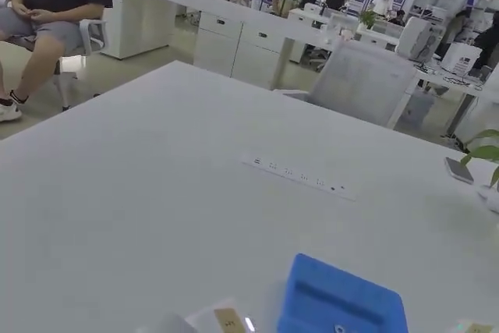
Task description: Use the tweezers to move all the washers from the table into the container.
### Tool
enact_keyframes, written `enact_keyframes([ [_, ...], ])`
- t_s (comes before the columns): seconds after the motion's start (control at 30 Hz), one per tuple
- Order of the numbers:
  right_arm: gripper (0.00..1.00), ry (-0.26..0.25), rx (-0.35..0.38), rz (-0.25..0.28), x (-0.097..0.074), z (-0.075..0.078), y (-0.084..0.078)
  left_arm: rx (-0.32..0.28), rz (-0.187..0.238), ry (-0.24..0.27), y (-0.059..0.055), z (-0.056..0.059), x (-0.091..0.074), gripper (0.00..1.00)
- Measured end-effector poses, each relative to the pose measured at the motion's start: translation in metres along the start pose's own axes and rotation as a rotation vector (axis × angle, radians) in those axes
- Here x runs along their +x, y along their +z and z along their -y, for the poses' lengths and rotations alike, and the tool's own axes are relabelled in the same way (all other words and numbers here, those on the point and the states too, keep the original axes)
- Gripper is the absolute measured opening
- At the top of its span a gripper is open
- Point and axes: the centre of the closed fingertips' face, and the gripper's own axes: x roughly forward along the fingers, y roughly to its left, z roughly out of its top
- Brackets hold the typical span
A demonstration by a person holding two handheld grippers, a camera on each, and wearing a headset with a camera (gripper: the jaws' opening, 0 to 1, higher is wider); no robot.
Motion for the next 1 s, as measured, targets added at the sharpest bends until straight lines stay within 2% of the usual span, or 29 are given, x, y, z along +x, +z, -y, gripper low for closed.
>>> enact_keyframes([
  [0.13, 0.04, -0.027, -0.059, -0.005, 0.0000, -0.0022, -0.0009, -0.008, -0.003, -0.003, -0.0008, -0.0002, 0.0004, 0.60],
  [0.2, 0.04, -0.036, -0.060, 0.004, -0.0002, -0.0021, -0.0015, -0.014, -0.001, -0.004, -0.0004, -0.0003, 0.0007, 0.60],
  [0.43, 0.04, -0.060, 0.062, 0.081, -0.0028, 0.0027, -0.0029, -0.026, -0.018, -0.032, -0.0021, 0.0060, 0.0031, 0.60],
  [0.53, 0.04, -0.069, 0.091, 0.097, -0.0046, 0.0054, -0.0047, -0.034, -0.016, -0.037, -0.0021, 0.0067, 0.0032, 0.60],
  [0.67, 0.04, -0.077, 0.129, 0.147, -0.0059, 0.0062, -0.0057, -0.034, -0.017, -0.035, -0.0015, 0.0074, 0.0037, 0.60],
  [0.73, 0.04, -0.076, 0.115, 0.153, -0.0067, 0.0042, -0.0071, -0.016, -0.006, -0.028, 0.0012, 0.0080, 0.0036, 0.60],
  [0.83, 0.04, -0.079, 0.047, 0.127, -0.0075, 0.0029, -0.0102, -0.013, -0.013, -0.023, 0.0001, 0.0072, 0.0042, 0.59],
  [1.0, 0.04, -0.075, 0.046, 0.138, -0.0062, 0.0026, -0.0078, -0.024, -0.017, -0.011, -0.0016, 0.0044, 0.0047, 0.59],
])
